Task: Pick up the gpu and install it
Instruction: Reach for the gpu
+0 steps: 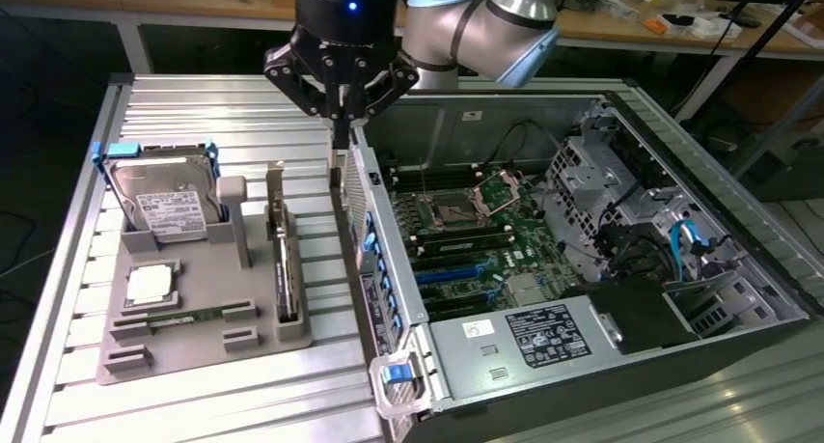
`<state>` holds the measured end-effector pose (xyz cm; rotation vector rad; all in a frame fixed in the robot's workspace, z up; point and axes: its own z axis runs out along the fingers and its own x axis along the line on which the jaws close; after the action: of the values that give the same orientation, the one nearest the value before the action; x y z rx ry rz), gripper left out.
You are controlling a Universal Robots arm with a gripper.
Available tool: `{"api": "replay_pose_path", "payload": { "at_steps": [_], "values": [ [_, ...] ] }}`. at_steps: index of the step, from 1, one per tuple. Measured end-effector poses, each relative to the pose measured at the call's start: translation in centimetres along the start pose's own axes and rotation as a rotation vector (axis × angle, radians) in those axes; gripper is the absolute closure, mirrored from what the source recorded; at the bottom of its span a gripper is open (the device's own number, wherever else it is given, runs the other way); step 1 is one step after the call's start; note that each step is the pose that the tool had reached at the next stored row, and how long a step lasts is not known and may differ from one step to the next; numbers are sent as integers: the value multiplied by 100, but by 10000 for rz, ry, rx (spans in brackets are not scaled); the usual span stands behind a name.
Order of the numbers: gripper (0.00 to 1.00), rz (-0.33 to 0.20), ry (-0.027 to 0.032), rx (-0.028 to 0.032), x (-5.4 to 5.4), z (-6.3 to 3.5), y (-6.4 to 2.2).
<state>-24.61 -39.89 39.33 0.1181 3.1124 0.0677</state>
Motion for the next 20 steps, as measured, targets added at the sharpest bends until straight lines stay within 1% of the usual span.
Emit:
{"api": "replay_pose_path", "payload": {
  "at_steps": [8, 20],
  "values": [
    [89, 0, 1, 1, 214, -6, -16],
    [89, -1, 1, 1, 564, -16, -42]
  ]
}}
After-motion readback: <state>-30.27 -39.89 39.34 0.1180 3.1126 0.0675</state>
